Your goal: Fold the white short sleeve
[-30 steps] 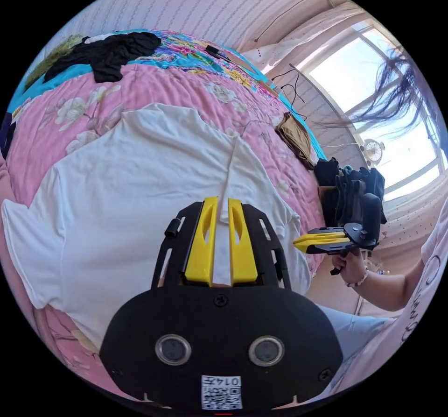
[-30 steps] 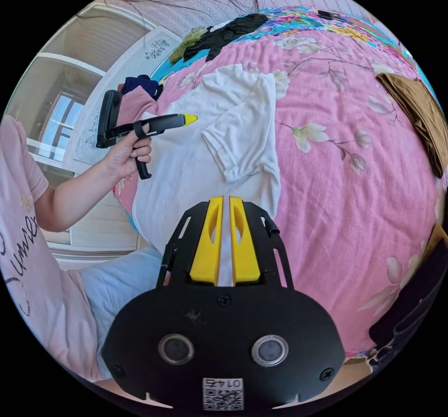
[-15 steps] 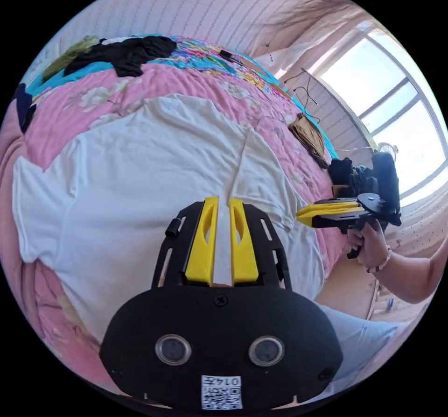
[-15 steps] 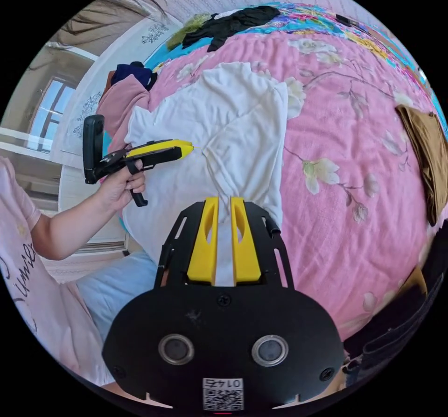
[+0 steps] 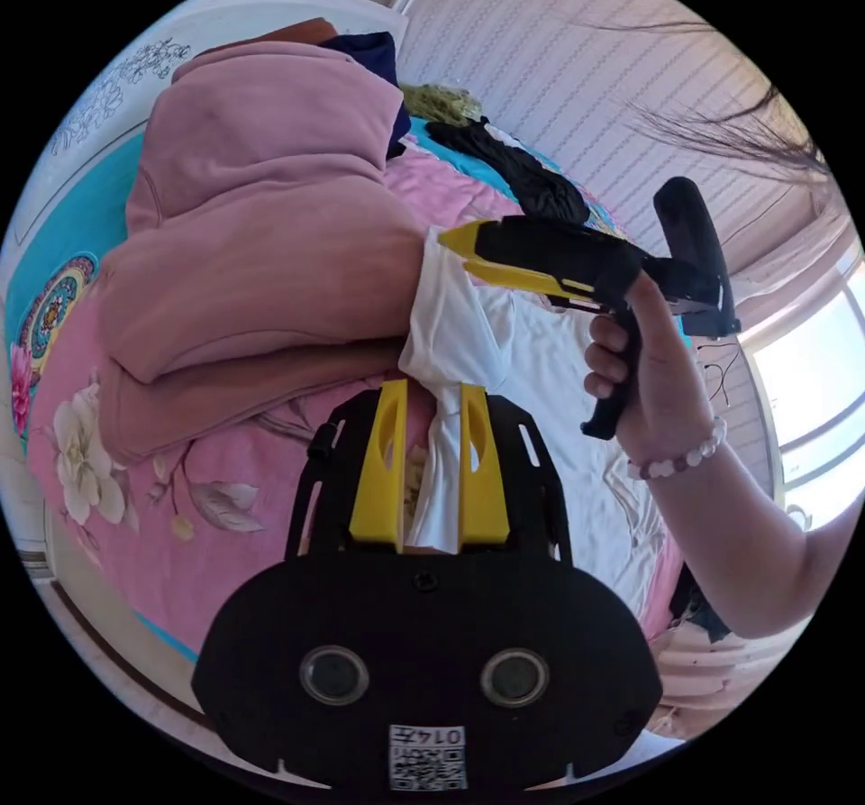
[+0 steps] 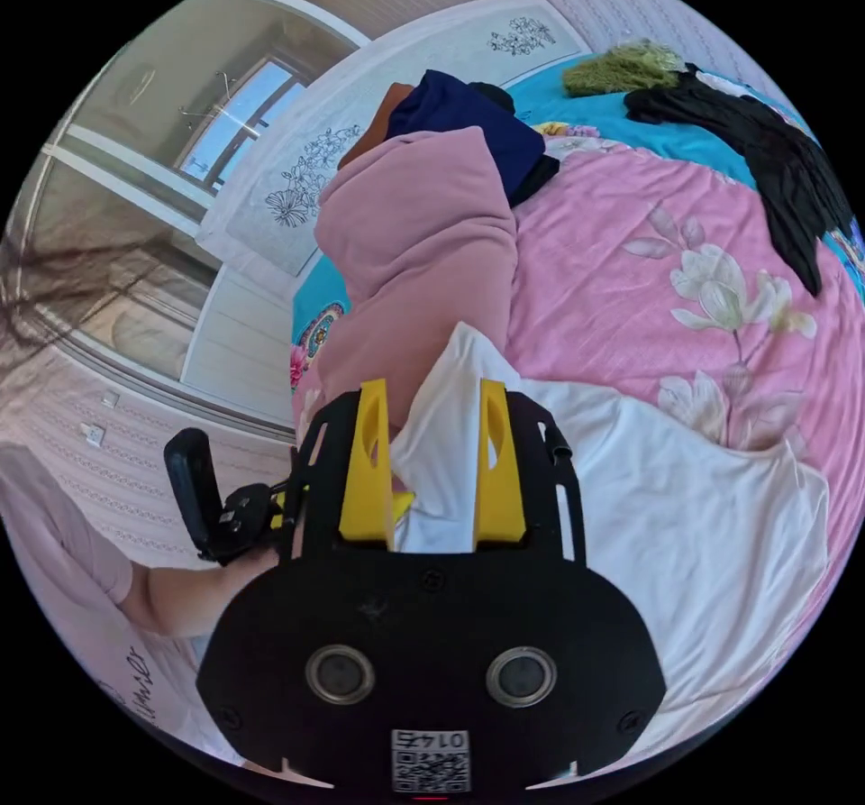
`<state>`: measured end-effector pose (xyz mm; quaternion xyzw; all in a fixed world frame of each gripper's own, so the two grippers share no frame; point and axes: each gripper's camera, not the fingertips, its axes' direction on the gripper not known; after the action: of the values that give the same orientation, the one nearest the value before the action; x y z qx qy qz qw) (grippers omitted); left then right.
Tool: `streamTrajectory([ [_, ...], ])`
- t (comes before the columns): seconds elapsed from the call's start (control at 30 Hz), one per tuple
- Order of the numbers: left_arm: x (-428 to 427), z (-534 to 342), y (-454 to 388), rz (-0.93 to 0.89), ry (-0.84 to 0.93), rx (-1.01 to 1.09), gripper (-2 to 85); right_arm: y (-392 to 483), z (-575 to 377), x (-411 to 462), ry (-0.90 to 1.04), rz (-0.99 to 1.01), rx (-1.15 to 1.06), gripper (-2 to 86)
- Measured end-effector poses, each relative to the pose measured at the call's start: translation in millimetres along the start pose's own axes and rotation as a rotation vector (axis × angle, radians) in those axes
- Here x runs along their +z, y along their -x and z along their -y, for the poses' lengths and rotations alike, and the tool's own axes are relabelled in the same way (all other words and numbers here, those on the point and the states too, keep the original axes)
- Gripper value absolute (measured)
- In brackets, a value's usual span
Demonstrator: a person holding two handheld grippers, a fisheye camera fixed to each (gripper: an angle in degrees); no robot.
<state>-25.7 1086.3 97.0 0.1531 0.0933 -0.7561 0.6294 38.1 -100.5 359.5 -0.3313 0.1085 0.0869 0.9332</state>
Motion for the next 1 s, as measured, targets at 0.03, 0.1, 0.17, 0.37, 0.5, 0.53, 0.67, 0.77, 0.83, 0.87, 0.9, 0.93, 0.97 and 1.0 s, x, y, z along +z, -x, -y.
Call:
streamTrajectory([
  [0.03, -1, 2, 2, -0.005, -0.007, -0.005, 7.9, 2, 12, 11, 0.017, -0.029, 0.008, 13.1],
  [0.1, -6, 9, 7, -0.008, -0.011, -0.004, 4.4, 0, 23, 25, 0.054, -0.083, 0.036, 11.5],
  [0.17, -14, 13, 6, 0.005, -0.018, 0.021, 1.6, -4, 28, 29, 0.097, -0.105, 0.071, 8.1],
  [0.37, -55, 6, -29, -0.133, -0.098, 0.312, -0.1, -13, -13, -45, -0.091, -0.014, 0.093, 1.8],
  [0.5, -58, -7, -53, -0.199, -0.032, 0.468, 3.7, -35, -67, -82, -0.136, -0.050, 0.197, 2.3],
  [0.53, -57, -7, -53, -0.208, -0.020, 0.468, 4.0, -45, -84, -86, -0.119, -0.054, 0.229, 2.8],
  [0.67, -58, 2, -63, -0.148, 0.048, 0.493, 4.9, -69, -132, -94, -0.033, -0.062, 0.360, 6.8],
  [0.77, -55, 25, -69, -0.092, 0.041, 0.485, 4.8, -67, -160, -112, -0.032, -0.077, 0.362, 7.6],
  [0.83, -42, 47, -74, -0.076, 0.053, 0.472, 4.8, -68, -180, -134, -0.068, -0.141, 0.380, 7.7],
  [0.87, -32, 65, -75, -0.088, 0.053, 0.454, 4.8, -71, -196, -153, -0.116, -0.210, 0.415, 7.9],
  [0.9, -21, 83, -75, -0.106, 0.044, 0.424, 5.1, -74, -205, -163, -0.142, -0.249, 0.438, 7.9],
  [0.93, -15, 92, -76, -0.117, 0.046, 0.421, 5.2, -80, -221, -181, -0.187, -0.325, 0.493, 8.4],
  [0.97, 0, 110, -79, -0.122, 0.077, 0.418, 6.8, -90, -236, -196, -0.214, -0.389, 0.557, 9.3],
  [1.0, 17, 126, -86, -0.108, 0.147, 0.422, 7.9, -95, -242, -202, -0.223, -0.407, 0.580, 10.0],
])
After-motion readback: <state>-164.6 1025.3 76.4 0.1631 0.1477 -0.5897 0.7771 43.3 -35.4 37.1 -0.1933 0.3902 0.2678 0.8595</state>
